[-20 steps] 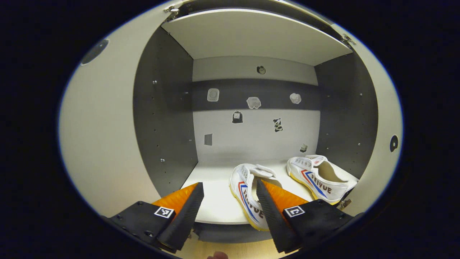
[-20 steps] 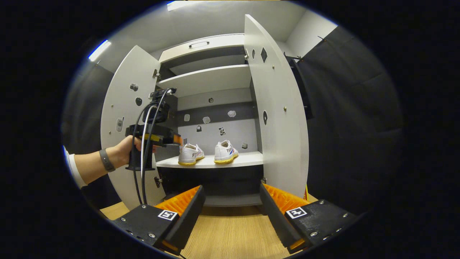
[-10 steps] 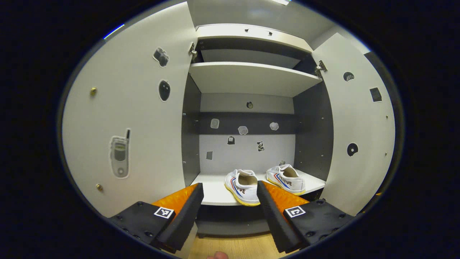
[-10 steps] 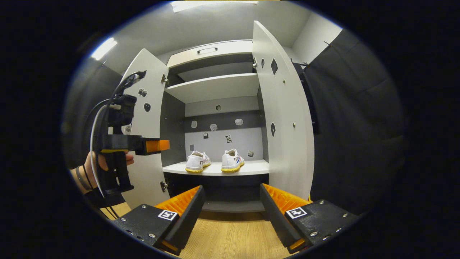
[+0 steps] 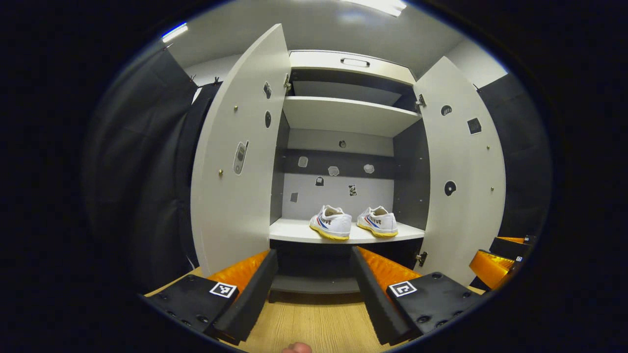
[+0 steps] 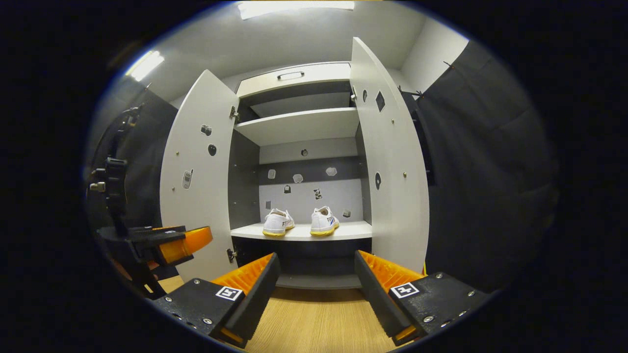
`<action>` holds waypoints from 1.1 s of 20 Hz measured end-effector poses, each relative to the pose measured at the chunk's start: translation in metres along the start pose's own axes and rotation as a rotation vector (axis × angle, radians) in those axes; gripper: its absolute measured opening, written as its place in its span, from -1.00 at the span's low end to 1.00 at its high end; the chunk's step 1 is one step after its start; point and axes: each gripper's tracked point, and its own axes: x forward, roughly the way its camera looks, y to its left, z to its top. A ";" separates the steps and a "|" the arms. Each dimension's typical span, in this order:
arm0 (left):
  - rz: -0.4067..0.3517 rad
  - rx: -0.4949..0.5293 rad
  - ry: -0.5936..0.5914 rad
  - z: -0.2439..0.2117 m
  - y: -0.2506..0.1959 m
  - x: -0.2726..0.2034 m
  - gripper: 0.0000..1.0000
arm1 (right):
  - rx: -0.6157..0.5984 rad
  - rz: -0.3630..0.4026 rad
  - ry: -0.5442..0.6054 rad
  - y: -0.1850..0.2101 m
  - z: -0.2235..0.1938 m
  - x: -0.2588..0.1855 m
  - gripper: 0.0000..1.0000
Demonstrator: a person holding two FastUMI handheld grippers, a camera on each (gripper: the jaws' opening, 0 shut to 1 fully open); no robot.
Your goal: Grab one shoe with the right hand and put it into the shoe cabinet, grab the other shoe with the left hand and put it into the shoe cabinet; then close the right door with the right hand and the left door with the left hand.
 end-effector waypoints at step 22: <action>-0.007 0.071 0.013 -0.026 -0.011 -0.028 0.93 | -0.005 -0.225 -0.071 -0.268 0.191 0.095 0.88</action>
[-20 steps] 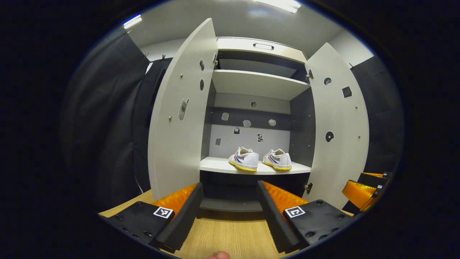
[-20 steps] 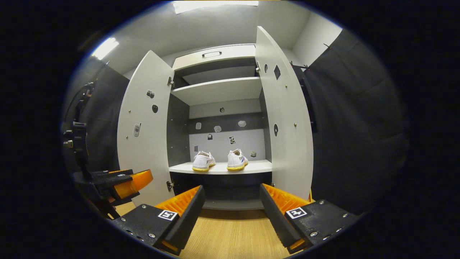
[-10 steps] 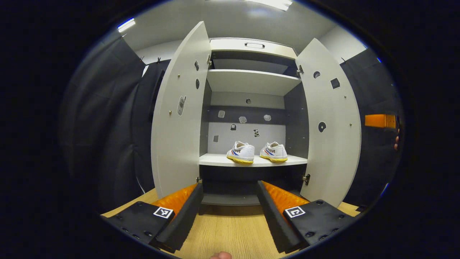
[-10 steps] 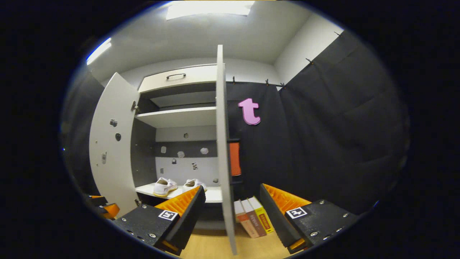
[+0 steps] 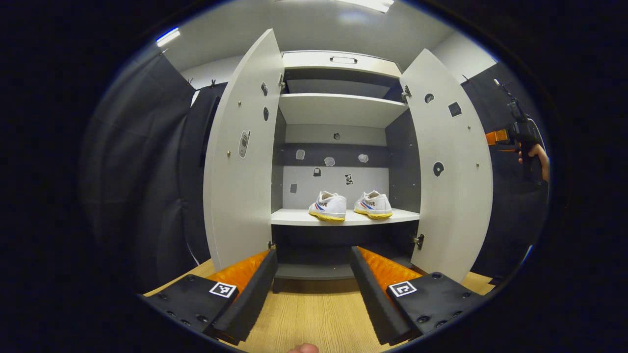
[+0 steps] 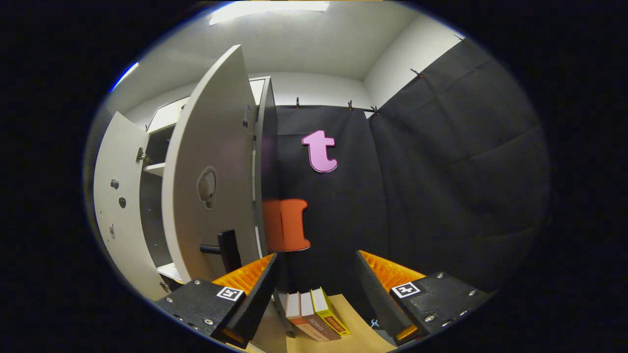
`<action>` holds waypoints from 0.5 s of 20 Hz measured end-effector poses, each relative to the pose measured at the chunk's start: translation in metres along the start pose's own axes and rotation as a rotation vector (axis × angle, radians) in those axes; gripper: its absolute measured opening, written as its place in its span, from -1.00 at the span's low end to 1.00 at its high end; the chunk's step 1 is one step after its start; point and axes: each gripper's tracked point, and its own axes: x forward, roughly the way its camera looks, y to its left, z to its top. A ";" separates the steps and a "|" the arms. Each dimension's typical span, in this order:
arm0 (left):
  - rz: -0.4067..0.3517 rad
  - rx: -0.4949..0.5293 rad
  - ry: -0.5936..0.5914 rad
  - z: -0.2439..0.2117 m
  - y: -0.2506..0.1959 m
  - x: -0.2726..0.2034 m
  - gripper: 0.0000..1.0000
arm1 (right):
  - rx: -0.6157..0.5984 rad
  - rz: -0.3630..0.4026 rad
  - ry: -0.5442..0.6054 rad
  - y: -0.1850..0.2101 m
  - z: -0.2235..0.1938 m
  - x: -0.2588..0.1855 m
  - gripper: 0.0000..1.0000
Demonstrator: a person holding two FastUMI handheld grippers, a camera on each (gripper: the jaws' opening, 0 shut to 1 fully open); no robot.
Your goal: Grab one shoe with the right hand and put it into the shoe cabinet, grab the other shoe with the left hand and put it into the shoe cabinet; then close the right door with the right hand and the left door with the left hand.
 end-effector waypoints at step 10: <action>0.033 -0.023 0.032 -0.008 0.017 0.002 0.89 | -0.078 0.028 0.003 0.025 -0.015 -0.003 0.79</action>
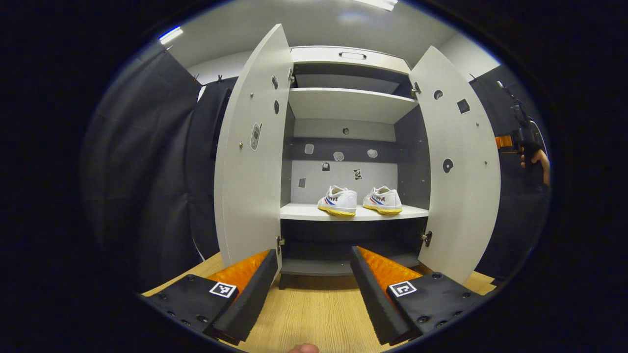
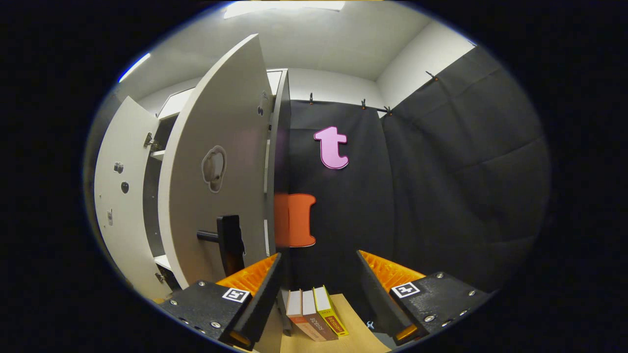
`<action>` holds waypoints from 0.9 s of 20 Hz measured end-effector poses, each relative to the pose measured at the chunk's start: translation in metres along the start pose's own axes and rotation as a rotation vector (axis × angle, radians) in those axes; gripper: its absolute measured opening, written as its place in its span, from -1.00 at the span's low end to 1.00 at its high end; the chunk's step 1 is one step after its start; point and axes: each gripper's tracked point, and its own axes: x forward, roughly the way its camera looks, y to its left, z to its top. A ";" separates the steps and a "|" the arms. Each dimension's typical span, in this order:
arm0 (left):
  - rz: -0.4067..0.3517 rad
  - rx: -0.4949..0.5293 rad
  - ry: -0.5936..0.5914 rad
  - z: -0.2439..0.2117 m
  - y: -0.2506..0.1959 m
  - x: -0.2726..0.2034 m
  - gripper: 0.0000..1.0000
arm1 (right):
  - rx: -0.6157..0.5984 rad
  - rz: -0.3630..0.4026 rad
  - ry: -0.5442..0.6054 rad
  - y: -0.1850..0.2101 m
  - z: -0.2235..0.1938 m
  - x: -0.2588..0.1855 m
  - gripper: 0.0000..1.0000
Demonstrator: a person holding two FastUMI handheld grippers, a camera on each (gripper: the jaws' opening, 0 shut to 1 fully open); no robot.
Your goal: Grab one shoe with the right hand and put it into the shoe cabinet, grab the other shoe with the left hand and put it into the shoe cabinet; then close the right door with the right hand and the left door with the left hand.
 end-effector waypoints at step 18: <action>0.006 0.024 -0.002 -0.002 0.038 0.006 0.94 | 0.092 0.287 -0.003 0.202 -0.019 0.029 0.83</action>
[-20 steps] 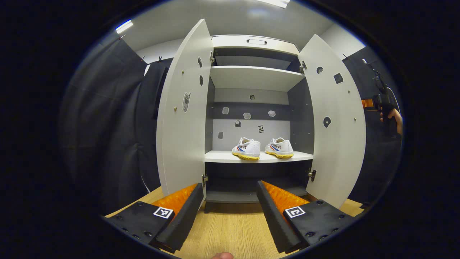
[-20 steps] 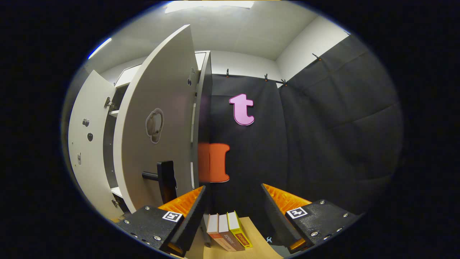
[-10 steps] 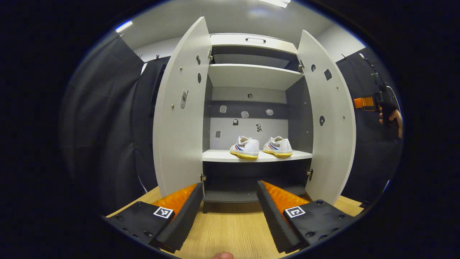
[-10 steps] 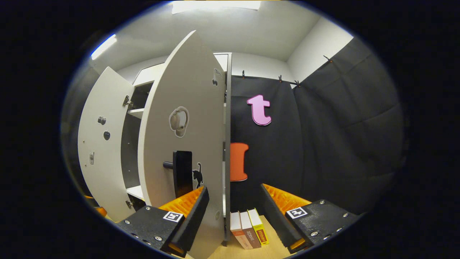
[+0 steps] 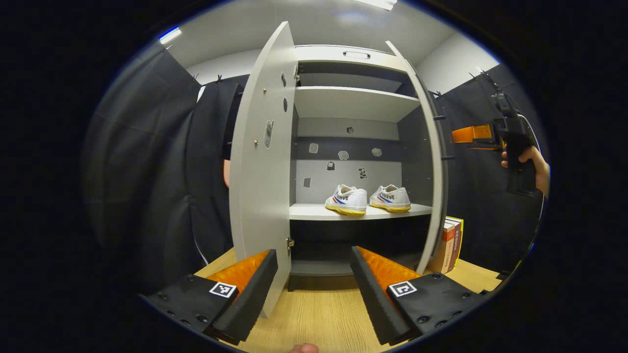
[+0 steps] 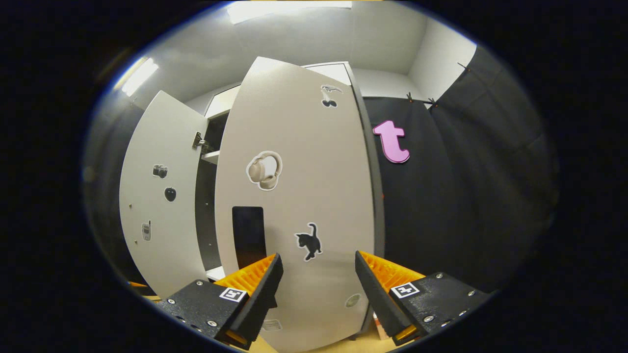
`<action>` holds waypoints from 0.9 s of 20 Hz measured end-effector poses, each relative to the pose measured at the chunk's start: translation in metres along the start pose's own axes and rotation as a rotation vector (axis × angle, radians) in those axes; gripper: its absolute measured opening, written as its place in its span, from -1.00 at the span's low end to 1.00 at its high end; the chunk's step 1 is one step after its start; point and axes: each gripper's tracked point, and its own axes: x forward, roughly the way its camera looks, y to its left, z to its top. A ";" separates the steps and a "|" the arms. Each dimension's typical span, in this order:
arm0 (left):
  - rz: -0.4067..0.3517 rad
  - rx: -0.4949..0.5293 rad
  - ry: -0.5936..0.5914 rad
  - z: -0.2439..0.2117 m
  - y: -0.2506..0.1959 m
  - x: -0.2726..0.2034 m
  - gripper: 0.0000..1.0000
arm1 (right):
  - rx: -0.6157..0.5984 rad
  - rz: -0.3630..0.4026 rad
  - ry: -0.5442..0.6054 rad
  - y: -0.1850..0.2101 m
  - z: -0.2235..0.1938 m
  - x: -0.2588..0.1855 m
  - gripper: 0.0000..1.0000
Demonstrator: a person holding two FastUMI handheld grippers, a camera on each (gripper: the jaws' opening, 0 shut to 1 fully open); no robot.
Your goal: Grab one shoe with the right hand and put it into the shoe cabinet, grab the other shoe with the left hand and put it into the shoe cabinet; then close the right door with the right hand and the left door with the left hand.
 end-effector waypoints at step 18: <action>-0.022 -0.016 -0.021 0.021 -0.009 -0.007 0.93 | -0.098 -0.104 -0.058 0.010 0.012 -0.038 0.83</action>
